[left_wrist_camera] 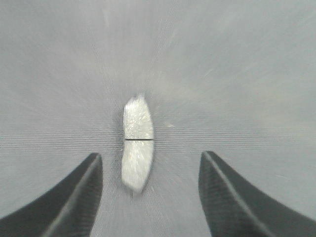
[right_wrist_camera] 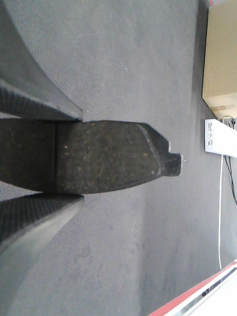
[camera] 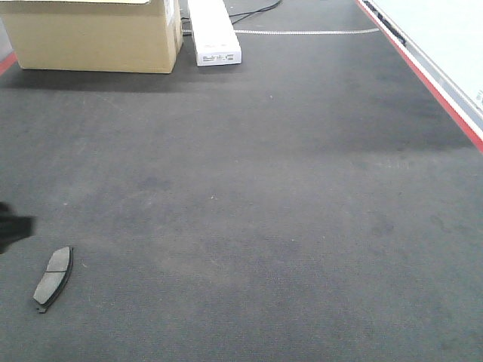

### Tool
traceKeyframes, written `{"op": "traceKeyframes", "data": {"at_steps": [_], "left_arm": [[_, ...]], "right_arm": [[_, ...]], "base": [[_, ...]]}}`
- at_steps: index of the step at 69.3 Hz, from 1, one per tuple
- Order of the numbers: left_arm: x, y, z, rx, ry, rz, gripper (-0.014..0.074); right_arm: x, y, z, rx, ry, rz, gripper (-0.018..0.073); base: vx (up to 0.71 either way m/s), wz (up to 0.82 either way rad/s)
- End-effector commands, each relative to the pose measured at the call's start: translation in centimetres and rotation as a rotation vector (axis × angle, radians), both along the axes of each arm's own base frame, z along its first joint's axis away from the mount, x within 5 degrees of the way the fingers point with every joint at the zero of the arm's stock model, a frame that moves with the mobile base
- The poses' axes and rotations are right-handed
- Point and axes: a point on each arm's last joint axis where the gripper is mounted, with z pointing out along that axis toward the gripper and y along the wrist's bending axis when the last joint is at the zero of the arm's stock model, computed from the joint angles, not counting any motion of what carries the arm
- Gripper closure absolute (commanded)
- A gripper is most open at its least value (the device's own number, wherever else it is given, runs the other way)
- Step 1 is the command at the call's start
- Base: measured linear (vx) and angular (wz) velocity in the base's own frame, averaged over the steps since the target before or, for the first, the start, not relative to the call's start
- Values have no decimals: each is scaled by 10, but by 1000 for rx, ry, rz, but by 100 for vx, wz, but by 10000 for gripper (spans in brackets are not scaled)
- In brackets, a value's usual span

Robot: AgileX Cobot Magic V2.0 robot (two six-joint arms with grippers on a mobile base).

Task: Move and align brake pads A on conveyor
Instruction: 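Raise the left gripper away from the placed brake pad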

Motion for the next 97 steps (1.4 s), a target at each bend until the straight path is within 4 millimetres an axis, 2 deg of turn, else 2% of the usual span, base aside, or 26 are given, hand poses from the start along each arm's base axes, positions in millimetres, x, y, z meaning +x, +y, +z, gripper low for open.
{"op": "traceKeyframes", "data": {"at_steps": [1, 5, 17, 24, 38, 50, 97], "left_arm": [[-34, 0, 27, -11, -185, 4, 207], [-54, 1, 34, -13, -253, 4, 207], [-108, 2, 35, -16, -415, 4, 207], [-132, 2, 24, -6, -477, -5, 207], [-162, 3, -5, 11, -576, -14, 207], [-171, 4, -11, 8, -676, -6, 207], [-171, 4, -12, 8, -660, -8, 207]], "right_arm": [[1, 0, 18, 11, -120, 4, 569], [1, 0, 18, 11, -120, 4, 569], [1, 0, 18, 11, -120, 4, 569], [1, 0, 18, 11, -120, 4, 569], [1, 0, 18, 11, -120, 4, 569], [1, 0, 18, 11, -120, 4, 569], [1, 0, 18, 11, -120, 4, 569]], "base": [[0, 0], [0, 0], [0, 0], [0, 0], [0, 0], [0, 0], [0, 0]]}}
